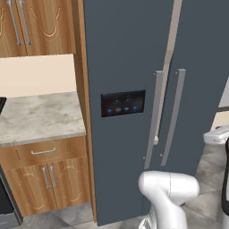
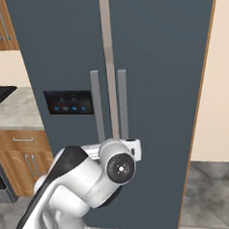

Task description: Place one of the steaks on the plate and the other in the bowl. Then place the bowl in the fridge.

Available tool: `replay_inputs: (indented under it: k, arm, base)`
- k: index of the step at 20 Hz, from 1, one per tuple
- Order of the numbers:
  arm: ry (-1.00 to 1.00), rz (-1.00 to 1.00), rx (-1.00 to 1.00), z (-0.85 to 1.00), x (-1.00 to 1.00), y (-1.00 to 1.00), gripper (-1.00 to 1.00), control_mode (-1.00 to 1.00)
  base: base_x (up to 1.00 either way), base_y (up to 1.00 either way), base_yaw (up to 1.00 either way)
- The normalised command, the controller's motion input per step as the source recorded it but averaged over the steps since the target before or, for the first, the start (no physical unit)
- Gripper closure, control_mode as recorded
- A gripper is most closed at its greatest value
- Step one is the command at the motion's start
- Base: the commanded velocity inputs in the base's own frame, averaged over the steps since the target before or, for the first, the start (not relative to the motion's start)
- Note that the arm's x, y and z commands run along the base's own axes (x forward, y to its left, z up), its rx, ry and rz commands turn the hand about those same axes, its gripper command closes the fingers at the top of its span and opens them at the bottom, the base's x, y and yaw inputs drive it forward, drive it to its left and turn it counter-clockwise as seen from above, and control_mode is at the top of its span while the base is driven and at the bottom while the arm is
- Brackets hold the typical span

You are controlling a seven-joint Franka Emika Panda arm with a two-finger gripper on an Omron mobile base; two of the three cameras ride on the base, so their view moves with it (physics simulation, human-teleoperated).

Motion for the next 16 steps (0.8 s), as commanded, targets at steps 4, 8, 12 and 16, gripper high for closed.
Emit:
replay_inputs:
  k: [4,8,12,16]
  arm:
    - [0.00,-0.09,0.19,0.00,0.00,0.02,-1.00,-1.00]
    - [-0.05,-0.13,0.18,0.00,0.01,0.15,-1.00,-1.00]
    - [-0.10,-0.13,0.05,0.00,0.15,0.34,-1.00,-1.00]
    - [-0.13,-0.09,0.00,0.00,0.33,0.49,-1.00,-1.00]
  base:
    - [0.00,0.00,0.00]
    - [0.00,0.00,0.00]
    - [0.00,0.00,0.00]
    - [0.00,0.00,0.00]
